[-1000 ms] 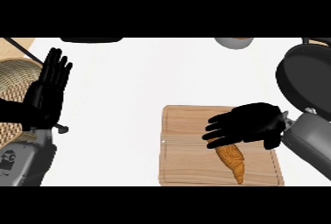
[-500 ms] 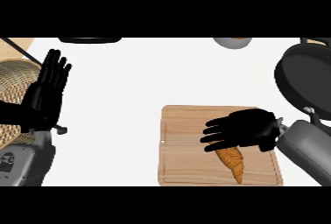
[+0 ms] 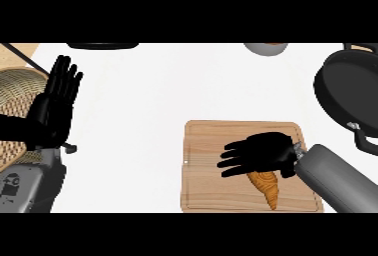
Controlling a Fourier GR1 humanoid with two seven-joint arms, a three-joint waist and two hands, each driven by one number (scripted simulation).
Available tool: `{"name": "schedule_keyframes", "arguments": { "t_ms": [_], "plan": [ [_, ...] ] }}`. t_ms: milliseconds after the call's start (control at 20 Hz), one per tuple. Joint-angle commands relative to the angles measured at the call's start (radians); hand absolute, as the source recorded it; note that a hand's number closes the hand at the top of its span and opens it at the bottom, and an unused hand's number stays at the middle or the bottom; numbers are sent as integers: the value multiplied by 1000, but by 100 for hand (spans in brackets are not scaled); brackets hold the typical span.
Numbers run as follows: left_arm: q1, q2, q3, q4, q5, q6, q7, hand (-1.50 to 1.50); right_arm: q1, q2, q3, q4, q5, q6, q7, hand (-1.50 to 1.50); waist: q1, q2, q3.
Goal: Pick the croissant from the cutting board and place it in the pot
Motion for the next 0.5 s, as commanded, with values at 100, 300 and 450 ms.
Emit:
{"name": "schedule_keyframes", "arguments": {
  "t_ms": [100, 300, 450],
  "plan": [
    [2, -13, 19, 29, -5, -38, -29, 0, 62, 94, 3, 123, 89, -71, -54, -150, 1, 1, 0],
    [-28, -9, 33, 14, -13, -31, 15, 0, 45, 98, -9, 130, 109, -25, -120, -150, -1, 0, 0],
    [34, -27, 2, -67, -35, -1, 36, 0, 79, 55, 39, 89, 137, -124, -196, 150, 3, -1, 0]
  ]
}}
